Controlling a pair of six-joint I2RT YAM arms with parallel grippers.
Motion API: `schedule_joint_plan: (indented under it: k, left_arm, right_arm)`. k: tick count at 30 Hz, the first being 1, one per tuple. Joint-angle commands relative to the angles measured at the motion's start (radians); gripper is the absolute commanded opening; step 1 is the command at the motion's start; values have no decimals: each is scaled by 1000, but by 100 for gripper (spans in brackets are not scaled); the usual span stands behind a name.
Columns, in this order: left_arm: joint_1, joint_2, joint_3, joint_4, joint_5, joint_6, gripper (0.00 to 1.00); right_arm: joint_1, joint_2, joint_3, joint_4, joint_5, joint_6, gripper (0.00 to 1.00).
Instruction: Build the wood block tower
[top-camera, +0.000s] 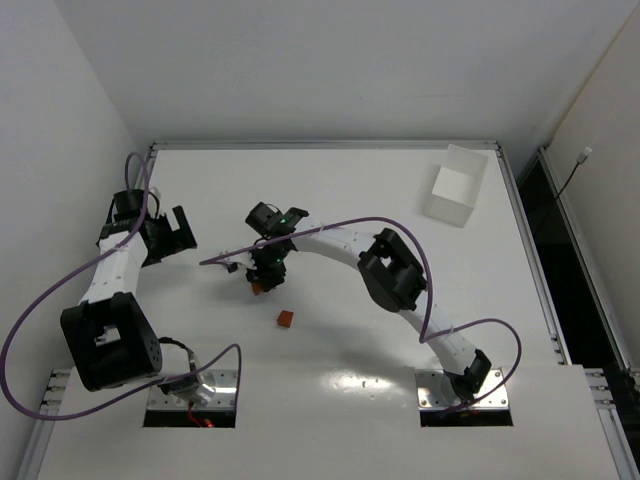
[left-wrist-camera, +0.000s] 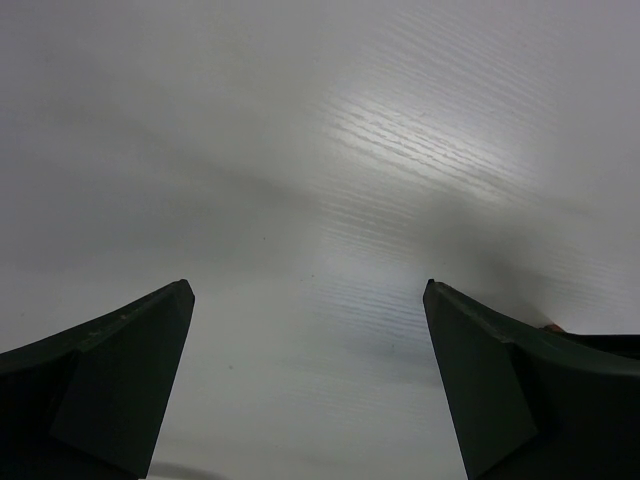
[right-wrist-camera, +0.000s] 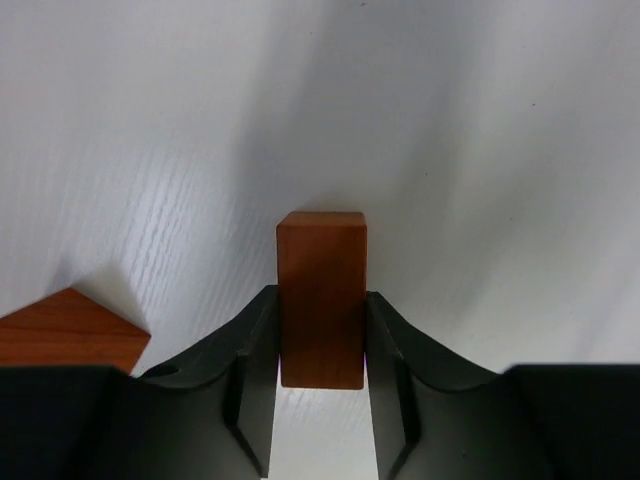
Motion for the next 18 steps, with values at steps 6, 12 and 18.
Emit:
schedule_joint_plan:
  k: [6, 12, 18]
  left_arm:
    - [8, 0, 1, 22, -3, 4, 100]
    - [8, -49, -19, 42, -6, -5, 100]
    - [8, -83, -38, 42, -98, -54, 100]
  right_arm:
    - [-14, -67, -11, 2, -15, 24, 0]
    - [-81, -258, -80, 115, 14, 369, 0]
    - [-172, -286, 103, 45, 239, 941, 0]
